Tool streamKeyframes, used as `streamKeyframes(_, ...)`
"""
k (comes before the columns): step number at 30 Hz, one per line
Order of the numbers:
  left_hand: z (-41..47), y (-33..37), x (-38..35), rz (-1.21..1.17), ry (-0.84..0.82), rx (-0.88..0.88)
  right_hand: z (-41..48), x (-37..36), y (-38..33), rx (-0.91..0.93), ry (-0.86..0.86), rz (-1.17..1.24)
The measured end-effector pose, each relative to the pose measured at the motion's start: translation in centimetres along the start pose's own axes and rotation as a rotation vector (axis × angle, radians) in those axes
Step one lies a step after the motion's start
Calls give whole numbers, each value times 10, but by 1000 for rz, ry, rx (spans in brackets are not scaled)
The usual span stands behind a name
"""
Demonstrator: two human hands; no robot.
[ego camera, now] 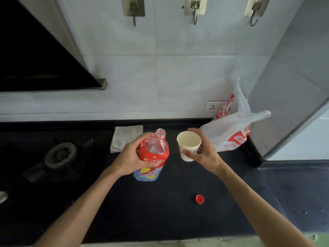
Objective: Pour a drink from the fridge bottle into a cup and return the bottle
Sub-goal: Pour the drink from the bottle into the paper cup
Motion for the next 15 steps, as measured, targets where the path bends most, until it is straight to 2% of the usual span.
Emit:
streamKeyframes(5, 29, 41, 47, 176, -99, -52, 28, 11, -44, 48, -97, 32)
streamKeyframes(15, 75, 149, 117, 584, -159, -162, 65, 34, -117, 124, -201, 8)
Point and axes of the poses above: each hand's wrist, its own z-axis towards the middle knuckle, its own x-axis out of the back of the hand, y = z × x, the point moved 10 cm from there along z, towards the middle knuckle, and after that the axes turned 9 degrees about z, right-handed, at the moved point
